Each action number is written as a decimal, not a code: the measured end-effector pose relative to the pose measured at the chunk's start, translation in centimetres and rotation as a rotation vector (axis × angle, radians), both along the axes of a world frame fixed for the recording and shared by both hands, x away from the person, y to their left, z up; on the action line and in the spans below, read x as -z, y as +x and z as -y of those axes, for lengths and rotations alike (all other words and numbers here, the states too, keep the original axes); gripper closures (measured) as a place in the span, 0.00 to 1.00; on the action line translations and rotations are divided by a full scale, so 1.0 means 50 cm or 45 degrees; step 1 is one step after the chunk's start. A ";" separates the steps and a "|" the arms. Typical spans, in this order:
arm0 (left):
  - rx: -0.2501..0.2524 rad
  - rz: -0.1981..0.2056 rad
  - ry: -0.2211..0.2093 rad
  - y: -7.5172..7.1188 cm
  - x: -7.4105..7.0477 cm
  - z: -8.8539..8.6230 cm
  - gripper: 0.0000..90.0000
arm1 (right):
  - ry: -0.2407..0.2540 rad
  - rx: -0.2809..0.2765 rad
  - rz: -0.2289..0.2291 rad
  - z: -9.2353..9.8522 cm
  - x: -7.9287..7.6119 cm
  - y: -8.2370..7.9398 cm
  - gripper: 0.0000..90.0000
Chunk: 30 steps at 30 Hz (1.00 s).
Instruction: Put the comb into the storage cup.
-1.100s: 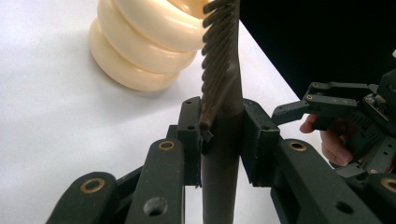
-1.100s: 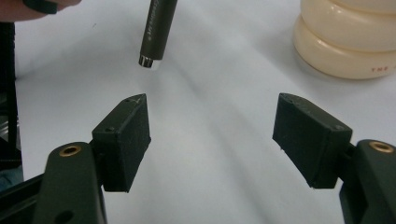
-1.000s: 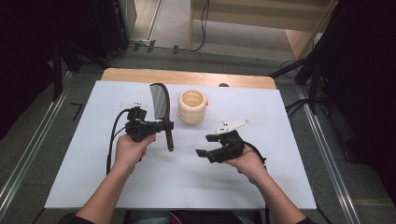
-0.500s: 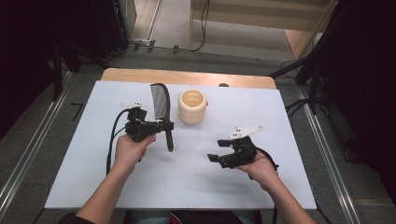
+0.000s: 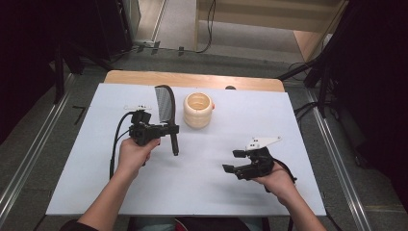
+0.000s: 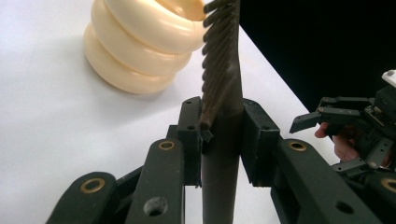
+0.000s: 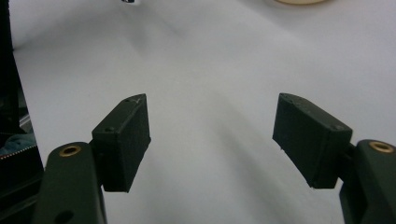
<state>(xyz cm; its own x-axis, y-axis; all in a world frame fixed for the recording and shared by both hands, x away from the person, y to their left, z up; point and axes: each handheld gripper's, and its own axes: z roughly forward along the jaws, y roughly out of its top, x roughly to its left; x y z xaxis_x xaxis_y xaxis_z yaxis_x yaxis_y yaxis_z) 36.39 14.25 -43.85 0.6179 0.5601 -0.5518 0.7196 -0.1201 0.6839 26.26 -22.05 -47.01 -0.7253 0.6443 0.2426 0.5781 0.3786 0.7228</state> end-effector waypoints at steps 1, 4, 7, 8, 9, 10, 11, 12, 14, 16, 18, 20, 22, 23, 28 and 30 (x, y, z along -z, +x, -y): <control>0.005 0.003 0.002 0.001 -0.001 0.000 0.81 | -0.002 0.007 -0.003 0.005 0.001 -0.003 0.28; 0.003 0.005 -0.006 0.005 -0.004 0.000 0.81 | -0.009 0.025 -0.008 0.016 0.005 -0.011 0.28; 0.010 0.015 -0.003 0.009 -0.009 0.001 0.81 | -0.013 0.040 -0.009 0.027 0.009 -0.018 0.28; 0.012 0.014 -0.005 0.010 -0.010 0.002 0.81 | -0.011 0.042 -0.012 0.030 0.010 -0.021 0.28; 0.014 0.019 -0.006 0.012 -0.010 0.004 0.81 | -0.014 0.046 -0.011 0.033 0.010 -0.023 0.28; 0.018 0.019 -0.002 0.013 -0.011 0.005 0.81 | -0.012 0.054 -0.014 0.036 0.011 -0.025 0.28; 0.016 0.020 0.000 0.014 -0.011 0.007 0.81 | -0.012 0.055 -0.014 0.039 0.012 -0.027 0.28; 0.026 0.023 0.000 0.016 -0.012 0.009 0.81 | -0.013 0.055 -0.012 0.041 0.013 -0.028 0.28; 0.033 0.031 0.006 0.019 -0.015 0.012 0.81 | -0.012 0.062 -0.012 0.046 0.014 -0.031 0.28; 0.037 0.039 0.006 0.022 -0.018 0.014 0.81 | -0.014 0.075 -0.015 0.050 0.015 -0.035 0.28; 0.042 0.042 0.008 0.024 -0.021 0.014 0.81 | -0.014 0.080 -0.017 0.055 0.017 -0.037 0.28; 0.048 0.047 0.002 0.027 -0.022 0.014 0.81 | -0.013 0.083 -0.020 0.059 0.019 -0.040 0.28; 0.051 0.045 -0.008 0.031 -0.023 0.015 0.81 | -0.016 0.091 -0.023 0.063 0.021 -0.043 0.28; 0.054 0.044 0.003 0.033 -0.024 0.016 0.81 | -0.019 0.093 -0.024 0.064 0.021 -0.044 0.28; 0.070 0.065 0.013 0.042 -0.031 0.020 0.81 | -0.023 0.104 -0.019 0.071 0.022 -0.050 0.28; 0.073 0.068 0.018 0.044 -0.034 0.021 0.81 | -0.025 0.111 -0.022 0.075 0.023 -0.052 0.28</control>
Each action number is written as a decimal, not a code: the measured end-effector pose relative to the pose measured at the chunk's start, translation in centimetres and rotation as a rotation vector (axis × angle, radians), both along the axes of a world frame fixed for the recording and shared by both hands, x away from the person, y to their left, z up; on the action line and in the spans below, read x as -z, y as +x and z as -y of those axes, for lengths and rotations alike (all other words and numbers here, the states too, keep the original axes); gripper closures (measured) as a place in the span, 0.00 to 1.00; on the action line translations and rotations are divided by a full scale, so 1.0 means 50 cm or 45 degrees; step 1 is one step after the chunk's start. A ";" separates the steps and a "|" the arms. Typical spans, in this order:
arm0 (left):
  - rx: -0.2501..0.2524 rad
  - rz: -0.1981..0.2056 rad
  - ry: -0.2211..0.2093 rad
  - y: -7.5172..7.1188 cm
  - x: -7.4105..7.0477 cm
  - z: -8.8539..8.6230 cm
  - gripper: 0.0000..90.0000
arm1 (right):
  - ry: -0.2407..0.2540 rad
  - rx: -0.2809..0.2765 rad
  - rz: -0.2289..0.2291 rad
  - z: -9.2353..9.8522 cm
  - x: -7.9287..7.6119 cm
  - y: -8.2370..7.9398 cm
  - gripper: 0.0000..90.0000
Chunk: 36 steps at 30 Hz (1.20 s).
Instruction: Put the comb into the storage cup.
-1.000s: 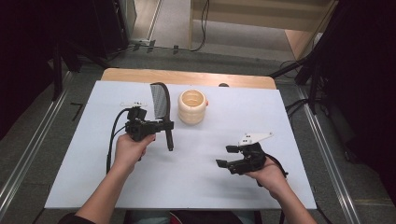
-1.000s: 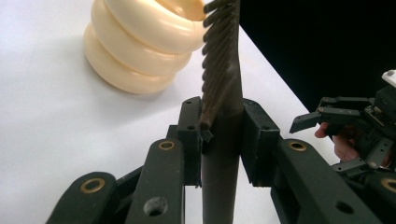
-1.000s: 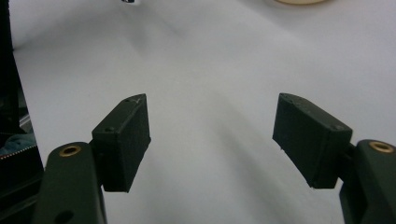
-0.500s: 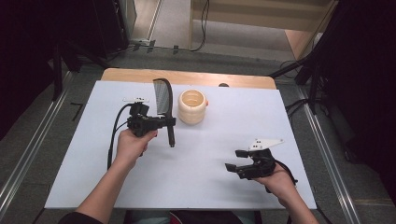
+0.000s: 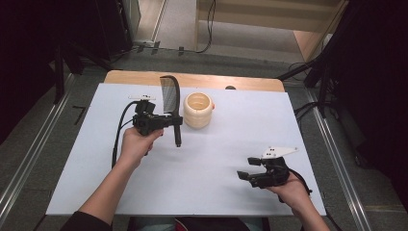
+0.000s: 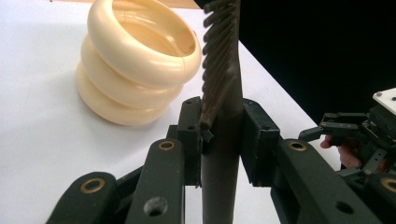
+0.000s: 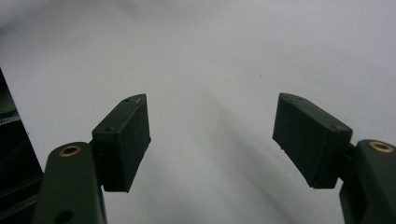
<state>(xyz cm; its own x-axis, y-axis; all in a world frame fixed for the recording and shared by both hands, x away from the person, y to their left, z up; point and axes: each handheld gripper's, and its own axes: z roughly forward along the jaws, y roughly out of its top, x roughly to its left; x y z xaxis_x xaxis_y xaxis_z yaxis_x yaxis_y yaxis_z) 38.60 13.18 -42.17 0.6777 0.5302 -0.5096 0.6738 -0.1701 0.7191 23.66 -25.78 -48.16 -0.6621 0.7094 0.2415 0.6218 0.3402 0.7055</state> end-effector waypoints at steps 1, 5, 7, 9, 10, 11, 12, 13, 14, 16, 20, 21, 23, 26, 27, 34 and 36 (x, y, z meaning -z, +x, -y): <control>0.009 -0.003 -0.008 0.001 -0.001 0.000 0.81 | -0.001 0.004 -0.002 0.002 0.000 -0.001 0.28; 0.015 -0.008 -0.013 0.001 -0.003 0.000 0.81 | 0.000 0.012 -0.002 0.006 0.003 -0.006 0.28; 0.016 -0.004 -0.006 0.002 -0.006 0.002 0.81 | -0.001 0.017 -0.005 0.008 0.005 -0.007 0.28; 0.024 -0.007 -0.014 0.004 -0.010 0.004 0.81 | -0.005 0.022 -0.009 0.010 0.006 -0.008 0.28; 0.030 0.000 -0.014 0.005 -0.012 0.005 0.81 | -0.009 0.020 -0.006 0.012 0.007 -0.008 0.28; 0.033 0.002 -0.010 0.006 -0.014 0.006 0.81 | -0.008 0.025 -0.008 0.012 0.007 -0.009 0.28; 0.035 0.006 -0.011 0.006 -0.016 0.008 0.81 | -0.007 0.030 -0.014 0.013 0.007 -0.010 0.28; 0.038 0.001 -0.010 0.007 -0.017 0.009 0.81 | -0.007 0.028 -0.012 0.014 0.007 -0.010 0.28; 0.045 0.003 -0.006 0.009 -0.018 0.010 0.81 | -0.008 0.029 -0.008 0.015 0.008 -0.011 0.28; 0.048 -0.007 -0.004 0.012 -0.019 0.014 0.81 | -0.008 0.030 -0.010 0.015 0.008 -0.011 0.28; 0.063 -0.016 0.002 0.019 -0.021 0.020 0.81 | -0.005 0.036 -0.005 0.017 0.007 -0.010 0.28; 0.068 -0.012 0.008 0.021 -0.022 0.022 0.81 | -0.006 0.034 -0.005 0.017 0.007 -0.010 0.28; 0.074 -0.007 0.019 0.025 -0.026 0.025 0.81 | -0.006 0.032 -0.007 0.016 0.008 -0.010 0.28; 0.083 -0.001 0.015 0.030 -0.032 0.028 0.81 | -0.005 0.029 -0.007 0.015 0.008 -0.010 0.28; 0.086 0.000 0.021 0.032 -0.035 0.030 0.81 | -0.003 0.029 -0.007 0.015 0.008 -0.010 0.28; 0.117 0.029 0.033 0.040 -0.058 0.044 0.81 | -0.003 0.029 -0.007 0.016 0.008 -0.009 0.28; 0.122 0.032 0.037 0.043 -0.062 0.047 0.81 | 0.000 0.027 -0.008 0.015 0.008 -0.009 0.28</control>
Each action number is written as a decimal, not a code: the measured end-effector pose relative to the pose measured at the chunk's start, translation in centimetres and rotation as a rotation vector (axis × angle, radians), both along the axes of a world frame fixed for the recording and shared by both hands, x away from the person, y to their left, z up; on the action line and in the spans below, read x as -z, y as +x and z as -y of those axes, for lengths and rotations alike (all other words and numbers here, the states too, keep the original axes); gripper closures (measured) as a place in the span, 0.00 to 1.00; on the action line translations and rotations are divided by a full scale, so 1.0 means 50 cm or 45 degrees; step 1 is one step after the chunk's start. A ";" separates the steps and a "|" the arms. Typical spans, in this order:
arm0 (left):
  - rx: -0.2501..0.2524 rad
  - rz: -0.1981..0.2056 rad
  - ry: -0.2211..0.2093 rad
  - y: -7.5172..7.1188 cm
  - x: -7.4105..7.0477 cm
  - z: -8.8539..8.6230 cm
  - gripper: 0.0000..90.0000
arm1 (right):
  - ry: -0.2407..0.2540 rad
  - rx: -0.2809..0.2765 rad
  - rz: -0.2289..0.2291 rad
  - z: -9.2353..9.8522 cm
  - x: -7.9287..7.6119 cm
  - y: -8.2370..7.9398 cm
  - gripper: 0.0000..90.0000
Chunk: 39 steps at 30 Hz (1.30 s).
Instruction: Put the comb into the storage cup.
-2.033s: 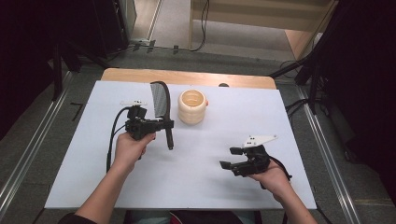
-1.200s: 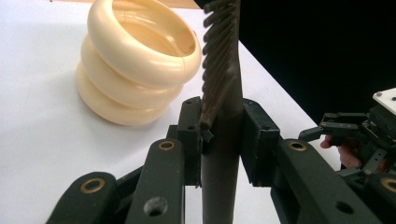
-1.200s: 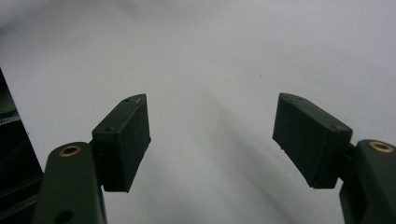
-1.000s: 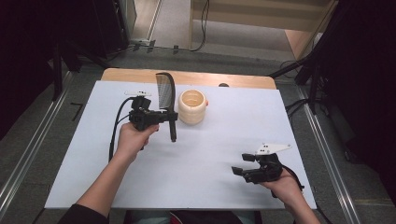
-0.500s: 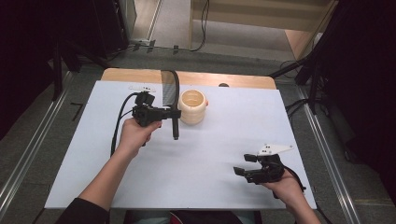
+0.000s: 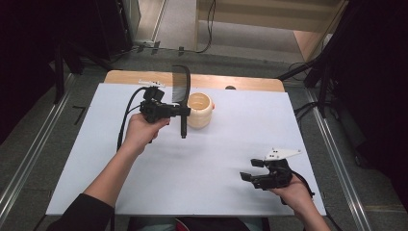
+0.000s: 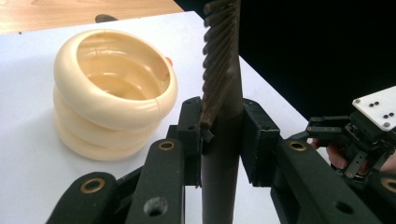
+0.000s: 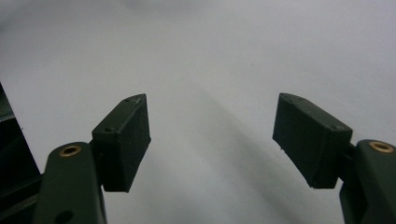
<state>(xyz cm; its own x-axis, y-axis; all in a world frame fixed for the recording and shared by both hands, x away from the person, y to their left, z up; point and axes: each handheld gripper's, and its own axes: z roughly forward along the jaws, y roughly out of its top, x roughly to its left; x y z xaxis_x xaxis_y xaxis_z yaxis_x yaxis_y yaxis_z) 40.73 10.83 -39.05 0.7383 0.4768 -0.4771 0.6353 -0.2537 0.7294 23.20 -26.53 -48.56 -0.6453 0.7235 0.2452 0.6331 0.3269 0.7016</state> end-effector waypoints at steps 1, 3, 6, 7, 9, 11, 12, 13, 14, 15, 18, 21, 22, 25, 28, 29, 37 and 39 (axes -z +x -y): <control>0.002 0.003 -0.002 0.002 -0.002 0.001 0.81 | 0.000 0.001 0.000 0.000 0.000 0.000 0.28; 0.006 0.002 -0.002 0.006 -0.005 0.004 0.81 | 0.001 -0.001 0.001 0.000 0.000 0.000 0.28; 0.003 0.003 -0.005 0.014 -0.011 0.008 0.81 | 0.001 -0.002 0.000 0.000 0.000 0.000 0.28; 0.004 0.007 -0.004 0.016 -0.013 0.009 0.81 | 0.001 -0.002 -0.001 -0.001 0.000 0.000 0.28; 0.002 0.009 -0.009 0.019 -0.017 0.013 0.81 | -0.001 0.000 0.000 0.000 0.000 0.000 0.28; 0.007 -0.001 -0.029 0.023 -0.020 0.015 0.81 | -0.001 0.000 0.002 0.000 0.000 0.000 0.28; 0.011 -0.001 -0.031 0.026 -0.023 0.016 0.81 | -0.001 0.000 0.005 0.000 0.000 0.001 0.28; 0.005 0.009 -0.024 0.028 -0.026 0.018 0.81 | -0.001 -0.001 0.005 0.000 -0.001 0.001 0.28; 0.003 0.015 -0.019 0.031 -0.028 0.020 0.81 | -0.002 -0.001 0.005 0.000 -0.001 0.001 0.28; 0.001 0.018 -0.016 0.033 -0.030 0.021 0.81 | -0.001 -0.001 0.003 -0.001 -0.001 0.000 0.28; -0.007 0.025 -0.015 0.043 -0.037 0.023 0.81 | -0.005 -0.004 0.005 -0.002 -0.002 0.000 0.28; -0.019 0.035 -0.004 0.053 -0.042 0.023 0.81 | -0.006 -0.008 0.006 -0.002 -0.001 0.000 0.28; -0.024 0.037 -0.006 0.056 -0.044 0.023 0.81 | -0.006 -0.008 0.007 -0.002 -0.001 0.000 0.28; -0.038 0.048 -0.014 0.064 -0.050 0.022 0.81 | -0.005 -0.008 0.008 -0.003 -0.002 0.000 0.28; -0.055 0.054 -0.020 0.069 -0.055 0.022 0.81 | -0.005 -0.014 0.012 -0.004 -0.002 0.000 0.28; -0.058 0.057 -0.018 0.072 -0.057 0.024 0.81 | -0.008 -0.017 0.014 -0.005 -0.002 0.000 0.28; -0.091 0.070 -0.016 0.090 -0.065 0.041 0.81 | -0.009 -0.024 0.010 -0.007 -0.002 -0.001 0.28; -0.106 0.079 -0.018 0.092 -0.067 0.046 0.81 | -0.008 -0.024 0.006 -0.008 -0.002 -0.001 0.28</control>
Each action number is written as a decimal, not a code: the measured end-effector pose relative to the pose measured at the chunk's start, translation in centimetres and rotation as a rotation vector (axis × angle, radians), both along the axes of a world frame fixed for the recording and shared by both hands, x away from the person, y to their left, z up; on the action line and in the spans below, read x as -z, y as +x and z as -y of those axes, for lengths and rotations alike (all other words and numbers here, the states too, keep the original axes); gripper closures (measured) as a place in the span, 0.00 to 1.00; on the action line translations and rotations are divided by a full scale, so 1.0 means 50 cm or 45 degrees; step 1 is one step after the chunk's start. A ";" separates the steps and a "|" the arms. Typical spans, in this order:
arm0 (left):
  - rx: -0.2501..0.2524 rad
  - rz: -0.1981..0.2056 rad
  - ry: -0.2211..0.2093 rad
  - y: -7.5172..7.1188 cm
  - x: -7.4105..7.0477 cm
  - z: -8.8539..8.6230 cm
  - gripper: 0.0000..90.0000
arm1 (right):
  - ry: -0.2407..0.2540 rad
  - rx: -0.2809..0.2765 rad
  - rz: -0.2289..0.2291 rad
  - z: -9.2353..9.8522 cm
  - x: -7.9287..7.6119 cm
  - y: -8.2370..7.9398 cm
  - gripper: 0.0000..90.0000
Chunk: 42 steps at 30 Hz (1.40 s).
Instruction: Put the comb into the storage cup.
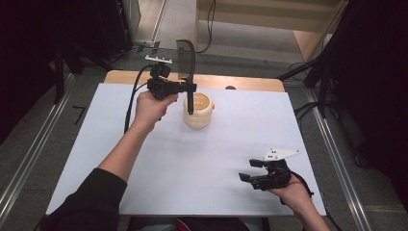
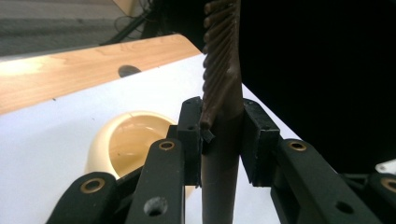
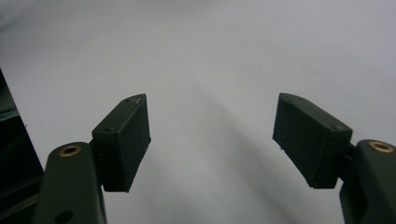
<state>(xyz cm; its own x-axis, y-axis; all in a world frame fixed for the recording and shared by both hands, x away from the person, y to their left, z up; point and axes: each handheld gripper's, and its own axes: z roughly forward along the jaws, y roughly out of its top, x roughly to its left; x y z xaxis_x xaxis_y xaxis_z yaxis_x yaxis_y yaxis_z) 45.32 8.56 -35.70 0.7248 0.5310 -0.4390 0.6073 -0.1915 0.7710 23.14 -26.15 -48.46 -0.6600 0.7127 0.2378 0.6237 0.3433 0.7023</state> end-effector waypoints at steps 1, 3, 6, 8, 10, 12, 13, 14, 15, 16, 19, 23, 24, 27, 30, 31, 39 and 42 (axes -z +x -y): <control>0.004 0.003 -0.003 0.002 -0.001 0.002 0.81 | 0.000 -0.001 0.000 0.000 0.000 0.000 0.28; 0.001 0.005 -0.001 0.007 -0.002 0.007 0.81 | 0.002 -0.003 0.004 0.000 0.000 0.000 0.28; -0.020 0.015 0.000 0.015 -0.001 0.012 0.81 | 0.003 -0.003 0.004 -0.001 -0.001 -0.001 0.28; -0.034 0.024 -0.013 0.019 0.001 0.013 0.81 | 0.003 -0.003 0.007 0.000 -0.001 0.000 0.28; -0.051 0.028 -0.023 0.023 0.004 0.014 0.81 | 0.005 -0.003 0.008 0.000 -0.001 0.000 0.28; -0.061 0.033 -0.025 0.028 0.007 0.014 0.81 | 0.004 -0.002 0.008 0.000 -0.001 0.000 0.28; -0.068 0.036 -0.026 0.030 0.010 0.015 0.81 | 0.003 -0.003 0.007 0.000 -0.001 0.000 0.28; -0.076 0.041 -0.020 0.032 0.012 0.015 0.81 | 0.004 -0.003 0.006 0.000 -0.001 0.000 0.28; -0.079 0.049 -0.014 0.034 0.014 0.016 0.81 | 0.002 -0.005 0.008 0.000 -0.001 0.000 0.28; -0.085 0.056 -0.009 0.037 0.017 0.016 0.81 | 0.004 -0.004 0.007 0.000 -0.001 0.000 0.28; -0.103 0.072 -0.010 0.042 0.023 0.017 0.81 | 0.005 -0.003 0.006 0.000 -0.001 0.000 0.28; -0.110 0.087 0.001 0.049 0.033 0.023 0.81 | -0.001 0.000 0.009 0.000 -0.001 0.001 0.28; -0.110 0.091 0.004 0.050 0.036 0.024 0.81 | -0.001 -0.002 0.012 0.000 -0.001 0.001 0.28; -0.101 0.118 0.029 0.050 0.045 0.032 0.81 | 0.000 -0.002 0.014 0.001 -0.002 0.001 0.28; -0.097 0.131 0.035 0.052 0.050 0.037 0.81 | 0.004 0.001 0.013 0.001 -0.002 0.001 0.28; -0.101 0.134 0.032 0.053 0.052 0.038 0.81 | 0.004 0.000 0.014 0.001 -0.002 0.001 0.28; -0.108 0.141 0.041 0.060 0.070 0.039 0.81 | 0.006 0.002 0.012 0.003 -0.002 0.003 0.28; -0.101 0.152 0.056 0.060 0.077 0.042 0.81 | 0.007 0.001 0.014 0.004 -0.002 0.004 0.28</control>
<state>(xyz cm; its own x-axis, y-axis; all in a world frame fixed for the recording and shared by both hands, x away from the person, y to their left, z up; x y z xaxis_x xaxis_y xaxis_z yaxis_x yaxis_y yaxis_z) 48.34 6.47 -39.55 0.7253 0.6057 -0.3272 0.5266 -0.1820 0.8304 23.33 -26.33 -48.34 -0.6621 0.7119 0.2341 0.6161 0.3392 0.7108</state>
